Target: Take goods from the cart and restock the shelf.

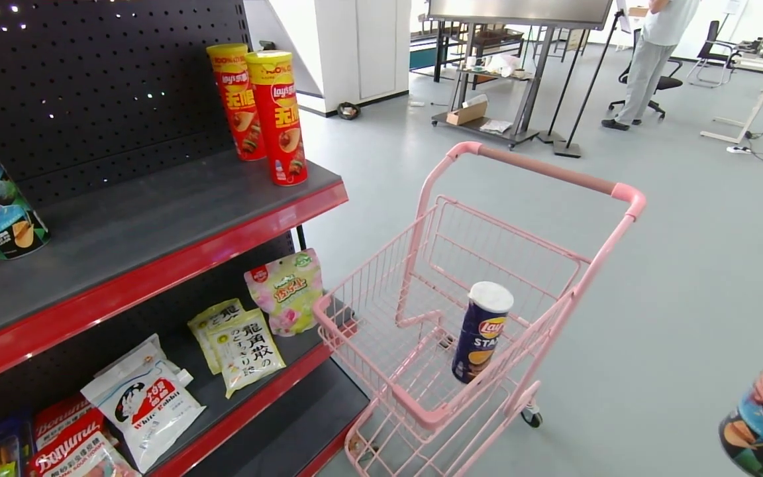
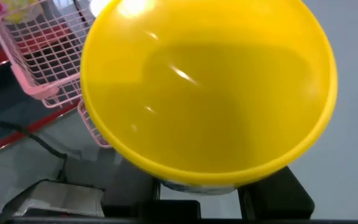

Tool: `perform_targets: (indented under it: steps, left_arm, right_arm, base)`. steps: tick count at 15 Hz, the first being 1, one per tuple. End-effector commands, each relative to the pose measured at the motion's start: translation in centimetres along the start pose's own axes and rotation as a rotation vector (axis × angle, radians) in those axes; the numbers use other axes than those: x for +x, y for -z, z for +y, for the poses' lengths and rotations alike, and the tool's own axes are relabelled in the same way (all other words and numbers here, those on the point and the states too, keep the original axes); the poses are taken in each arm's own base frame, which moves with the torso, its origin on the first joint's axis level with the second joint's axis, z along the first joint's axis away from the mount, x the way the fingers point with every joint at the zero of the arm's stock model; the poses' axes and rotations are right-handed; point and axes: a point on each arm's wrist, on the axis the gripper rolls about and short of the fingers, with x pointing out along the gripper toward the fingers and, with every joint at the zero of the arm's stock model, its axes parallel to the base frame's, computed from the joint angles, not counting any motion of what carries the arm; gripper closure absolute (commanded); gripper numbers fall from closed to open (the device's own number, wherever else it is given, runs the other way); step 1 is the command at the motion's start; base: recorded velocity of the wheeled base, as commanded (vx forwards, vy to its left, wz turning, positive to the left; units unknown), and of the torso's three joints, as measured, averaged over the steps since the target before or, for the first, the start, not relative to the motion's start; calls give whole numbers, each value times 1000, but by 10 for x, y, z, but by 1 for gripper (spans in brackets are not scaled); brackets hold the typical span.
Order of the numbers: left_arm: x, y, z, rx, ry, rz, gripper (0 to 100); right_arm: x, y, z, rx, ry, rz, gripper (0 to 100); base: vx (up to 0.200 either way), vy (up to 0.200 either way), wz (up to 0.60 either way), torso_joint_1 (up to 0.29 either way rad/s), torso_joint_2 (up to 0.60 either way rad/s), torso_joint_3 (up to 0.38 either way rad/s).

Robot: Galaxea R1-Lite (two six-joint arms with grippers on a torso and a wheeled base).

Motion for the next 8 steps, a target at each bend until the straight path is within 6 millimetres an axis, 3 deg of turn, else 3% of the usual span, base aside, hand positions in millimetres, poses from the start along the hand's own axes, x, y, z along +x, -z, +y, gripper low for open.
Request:
perform_targets:
  steps: [1,8]
  left_arm:
    - [0,0,0,0,0,0,0]
    - [0,0,0,0,0,0,0]
  right_arm:
    - [-20,18,-7,32,44,-68,100]
    - [-17,15,-6,28,41,-67,100]
  base:
    - [0,0,0,100,-315,-193]
    - [0,0,0,203,-528,-321]
